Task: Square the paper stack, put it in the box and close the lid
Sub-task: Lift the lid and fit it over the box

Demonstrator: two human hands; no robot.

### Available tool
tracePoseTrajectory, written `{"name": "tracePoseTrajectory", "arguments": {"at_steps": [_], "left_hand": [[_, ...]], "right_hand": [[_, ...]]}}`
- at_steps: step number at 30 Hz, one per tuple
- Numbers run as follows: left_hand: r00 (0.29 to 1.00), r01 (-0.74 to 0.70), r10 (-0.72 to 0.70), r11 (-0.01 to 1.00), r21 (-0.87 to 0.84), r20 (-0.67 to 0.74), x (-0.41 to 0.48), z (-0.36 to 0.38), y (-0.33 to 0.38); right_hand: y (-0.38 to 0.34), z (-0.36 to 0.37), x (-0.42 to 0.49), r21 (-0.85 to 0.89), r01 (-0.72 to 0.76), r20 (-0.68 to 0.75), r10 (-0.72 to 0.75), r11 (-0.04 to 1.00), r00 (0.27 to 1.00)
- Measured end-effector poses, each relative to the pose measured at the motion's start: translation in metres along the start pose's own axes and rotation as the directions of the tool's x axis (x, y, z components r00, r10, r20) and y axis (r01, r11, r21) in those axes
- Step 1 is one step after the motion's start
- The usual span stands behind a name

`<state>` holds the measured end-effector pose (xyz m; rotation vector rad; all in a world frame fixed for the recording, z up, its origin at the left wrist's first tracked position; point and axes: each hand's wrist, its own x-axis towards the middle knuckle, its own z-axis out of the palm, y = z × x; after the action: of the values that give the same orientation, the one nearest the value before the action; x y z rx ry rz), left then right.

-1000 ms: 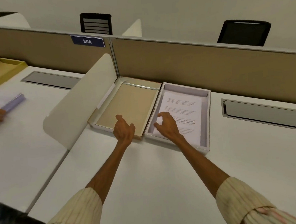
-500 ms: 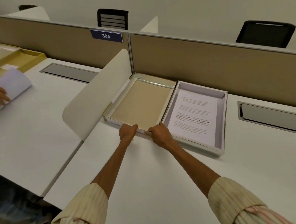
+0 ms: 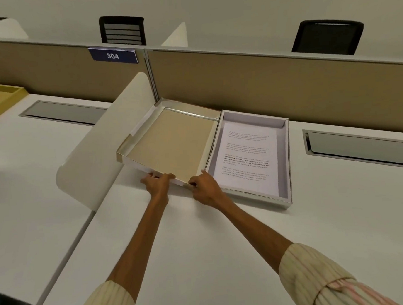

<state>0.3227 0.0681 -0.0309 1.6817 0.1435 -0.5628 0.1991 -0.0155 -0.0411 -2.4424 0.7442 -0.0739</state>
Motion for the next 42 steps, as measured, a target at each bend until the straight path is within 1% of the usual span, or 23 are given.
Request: {"name": "tracePoseTrajectory", "arguments": {"at_steps": [4,7,10,14,18,22,26,28,30,33,35,37,38,39,40,41,42], "left_hand": [[0.986,-0.118,0.119,0.993,-0.016,0.114,0.003,-0.009,0.005],[0.955,-0.256,0.246,0.966,0.039,0.163,-0.008,-0.006,0.010],[0.917,-0.375,0.355,0.922,0.092,0.180,-0.021,0.004,0.012],[0.869,-0.483,0.445,0.858,0.176,0.217,-0.032,0.015,0.010],[0.814,-0.570,0.509,0.792,0.217,0.280,-0.040,0.020,0.007],[0.726,-0.681,0.587,0.688,0.252,0.358,-0.051,0.023,0.004],[0.631,-0.772,0.630,0.568,0.286,0.452,-0.064,0.033,0.007],[0.596,-0.800,0.635,0.517,0.303,0.491,-0.069,0.040,0.008],[0.577,-0.816,0.634,0.467,0.340,0.514,-0.074,0.046,0.005],[0.536,-0.843,0.637,0.364,0.397,0.554,-0.078,0.054,-0.004],[0.507,-0.860,0.631,0.323,0.395,0.588,-0.082,0.059,-0.012],[0.472,-0.881,0.599,0.312,0.354,0.646,-0.081,0.063,-0.017],[0.461,-0.886,0.559,0.335,0.320,0.690,-0.080,0.064,-0.016],[0.464,-0.873,0.494,0.397,0.284,0.736,-0.078,0.065,-0.013],[0.477,-0.834,0.422,0.493,0.246,0.771,-0.077,0.066,-0.008],[0.482,-0.793,0.364,0.567,0.221,0.797,-0.073,0.067,-0.002],[0.489,-0.757,0.334,0.621,0.202,0.806,-0.069,0.069,0.004]], "right_hand": [[0.000,-0.006,-0.002,0.253,-0.012,-0.034,0.022,0.967,0.999],[-0.006,-0.017,0.002,0.459,-0.072,-0.098,0.131,0.886,0.987],[-0.014,-0.037,0.011,0.571,-0.085,-0.161,0.213,0.817,0.964],[-0.024,-0.070,0.020,0.653,-0.051,-0.239,0.269,0.756,0.933],[-0.027,-0.110,0.024,0.716,0.023,-0.306,0.285,0.698,0.908],[-0.027,-0.150,0.019,0.788,0.121,-0.375,0.313,0.604,0.873],[-0.019,-0.175,0.015,0.799,0.148,-0.401,0.332,0.583,0.853],[-0.015,-0.181,0.010,0.795,0.138,-0.414,0.362,0.591,0.835],[-0.010,-0.184,0.003,0.796,0.091,-0.404,0.412,0.599,0.817],[0.004,-0.186,-0.007,0.787,-0.044,-0.363,0.520,0.615,0.773],[0.016,-0.188,-0.014,0.775,-0.129,-0.341,0.581,0.619,0.739],[0.030,-0.188,-0.021,0.769,-0.177,-0.332,0.621,0.614,0.710],[0.037,-0.188,-0.025,0.771,-0.195,-0.328,0.641,0.606,0.695],[0.045,-0.187,-0.028,0.778,-0.210,-0.320,0.660,0.593,0.679],[0.053,-0.186,-0.032,0.787,-0.217,-0.315,0.678,0.578,0.664],[0.062,-0.185,-0.035,0.795,-0.222,-0.310,0.691,0.565,0.653],[0.070,-0.184,-0.038,0.802,-0.225,-0.304,0.701,0.554,0.645]]}}
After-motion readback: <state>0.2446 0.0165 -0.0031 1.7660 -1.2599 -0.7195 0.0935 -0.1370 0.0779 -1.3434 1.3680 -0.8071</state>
